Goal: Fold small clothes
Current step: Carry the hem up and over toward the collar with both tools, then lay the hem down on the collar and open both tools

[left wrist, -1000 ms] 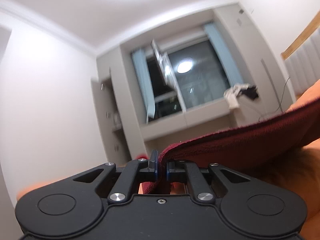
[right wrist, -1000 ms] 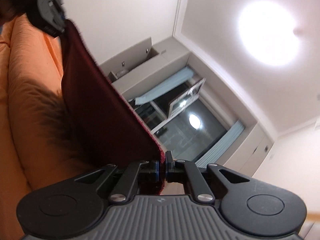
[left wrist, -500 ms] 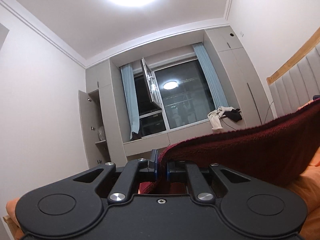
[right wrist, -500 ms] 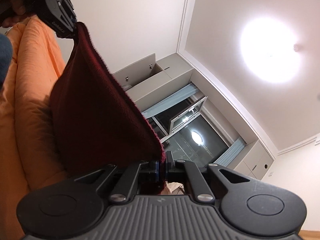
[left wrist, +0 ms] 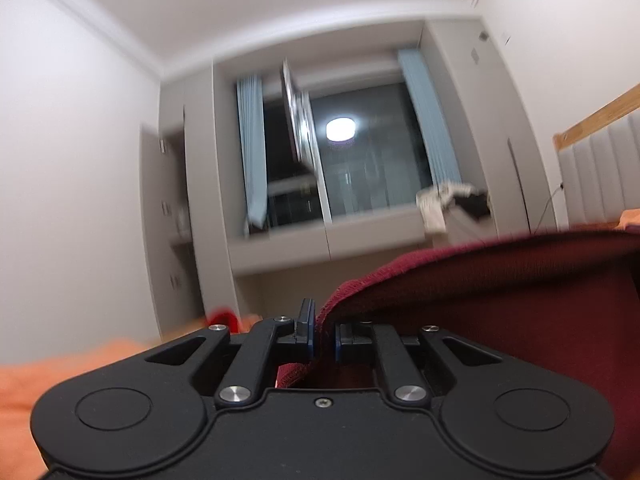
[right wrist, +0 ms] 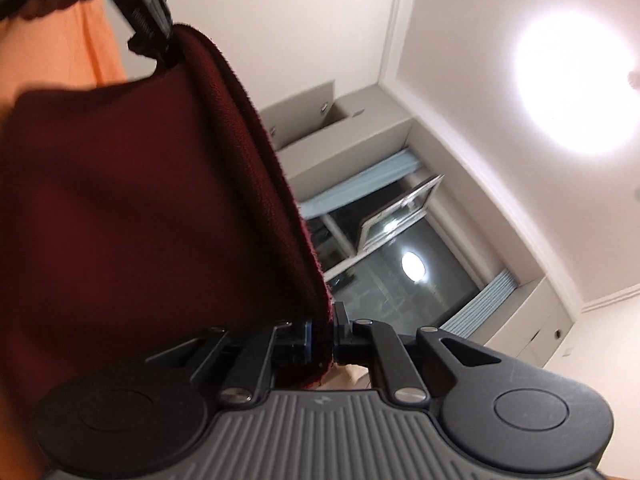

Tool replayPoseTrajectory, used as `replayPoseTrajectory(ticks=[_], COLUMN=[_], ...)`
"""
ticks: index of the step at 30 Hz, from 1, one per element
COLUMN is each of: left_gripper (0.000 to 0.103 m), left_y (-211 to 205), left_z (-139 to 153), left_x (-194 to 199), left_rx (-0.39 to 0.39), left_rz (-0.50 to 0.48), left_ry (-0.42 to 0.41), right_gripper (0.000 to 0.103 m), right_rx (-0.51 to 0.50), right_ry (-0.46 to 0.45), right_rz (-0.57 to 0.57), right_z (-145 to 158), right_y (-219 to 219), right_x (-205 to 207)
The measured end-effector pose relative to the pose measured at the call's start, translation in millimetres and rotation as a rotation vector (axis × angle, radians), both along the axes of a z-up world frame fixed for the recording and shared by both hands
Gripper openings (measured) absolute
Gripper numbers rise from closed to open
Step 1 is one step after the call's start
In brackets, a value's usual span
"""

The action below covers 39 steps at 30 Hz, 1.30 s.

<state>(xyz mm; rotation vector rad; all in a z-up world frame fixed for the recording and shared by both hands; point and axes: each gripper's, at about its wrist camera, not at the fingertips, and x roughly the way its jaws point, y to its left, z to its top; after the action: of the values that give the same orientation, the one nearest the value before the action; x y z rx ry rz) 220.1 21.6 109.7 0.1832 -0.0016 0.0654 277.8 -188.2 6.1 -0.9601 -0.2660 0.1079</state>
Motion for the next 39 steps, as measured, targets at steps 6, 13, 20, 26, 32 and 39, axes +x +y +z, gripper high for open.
replayPoseTrajectory(ticks=[6, 13, 20, 26, 32, 39], left_gripper=[0.010, 0.011, 0.023, 0.078, 0.096, 0.097], left_y=[13.4, 31.7, 40.6, 49.0, 64.0, 79.7], left_z=[-16.5, -54.8, -83.8, -76.4, -64.2, -86.2], left_x=[95.7, 158.4, 169.1, 159.9, 141.0, 158.2], left_rx=[-0.038, -0.099, -0.124, -0.187, -0.243, -0.216], left_rz=[0.039, 0.074, 0.088, 0.071, 0.052, 0.194], left_ry=[0.184, 0.347, 0.444, 0.426, 0.377, 0.532], right_gripper=[0.011, 0.023, 0.060, 0.094, 0.100, 0.102], right_rx=[0.015, 0.028, 0.050, 0.109, 0.181, 0.414], right_ry=[0.078, 0.212, 0.306, 0.321, 0.385, 0.565], right_rz=[-0.026, -0.052, -0.066, -0.114, -0.149, -0.205], right_z=[-13.7, -38.8, -49.2, -42.4, -45.4, -43.8], right_y=[7.5, 10.2, 8.0, -5.0, -12.9, -49.4], right_x=[80.3, 141.9, 165.7, 167.3, 155.3, 157.0])
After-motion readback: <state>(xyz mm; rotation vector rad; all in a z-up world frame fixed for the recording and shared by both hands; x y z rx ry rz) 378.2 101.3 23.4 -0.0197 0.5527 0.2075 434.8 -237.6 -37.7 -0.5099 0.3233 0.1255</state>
